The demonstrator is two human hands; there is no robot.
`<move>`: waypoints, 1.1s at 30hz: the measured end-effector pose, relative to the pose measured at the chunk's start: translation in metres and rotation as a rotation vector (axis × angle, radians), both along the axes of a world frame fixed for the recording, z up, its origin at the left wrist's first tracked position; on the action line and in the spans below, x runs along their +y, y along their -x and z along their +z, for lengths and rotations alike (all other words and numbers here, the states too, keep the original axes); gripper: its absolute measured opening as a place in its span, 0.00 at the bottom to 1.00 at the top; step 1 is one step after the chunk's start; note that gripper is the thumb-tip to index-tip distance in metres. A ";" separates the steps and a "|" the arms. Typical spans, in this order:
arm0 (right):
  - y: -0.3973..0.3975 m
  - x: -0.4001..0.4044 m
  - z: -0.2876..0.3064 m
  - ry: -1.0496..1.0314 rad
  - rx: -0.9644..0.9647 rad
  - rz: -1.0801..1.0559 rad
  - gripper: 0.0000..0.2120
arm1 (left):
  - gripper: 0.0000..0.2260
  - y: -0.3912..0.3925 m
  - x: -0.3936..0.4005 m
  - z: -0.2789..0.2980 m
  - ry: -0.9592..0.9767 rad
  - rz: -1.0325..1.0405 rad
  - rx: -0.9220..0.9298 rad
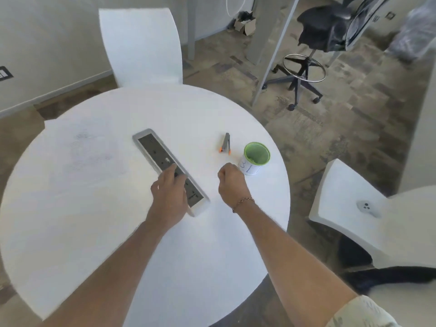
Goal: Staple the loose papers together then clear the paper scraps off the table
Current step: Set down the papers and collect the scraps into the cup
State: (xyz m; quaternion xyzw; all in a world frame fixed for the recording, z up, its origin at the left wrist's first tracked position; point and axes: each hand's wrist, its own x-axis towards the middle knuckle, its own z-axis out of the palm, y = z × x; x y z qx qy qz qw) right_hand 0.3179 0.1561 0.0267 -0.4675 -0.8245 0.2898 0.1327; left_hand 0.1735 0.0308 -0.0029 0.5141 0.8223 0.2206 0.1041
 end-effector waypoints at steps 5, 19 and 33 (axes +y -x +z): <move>-0.020 0.054 0.007 -0.041 0.072 -0.223 0.07 | 0.15 -0.016 0.027 0.003 -0.035 -0.025 0.022; -0.044 0.134 0.001 -0.178 -0.301 -0.209 0.11 | 0.05 -0.010 0.030 0.011 -0.058 0.107 -0.012; 0.008 0.033 -0.035 -0.389 0.086 0.015 0.04 | 0.07 0.040 -0.045 -0.023 0.046 0.212 0.078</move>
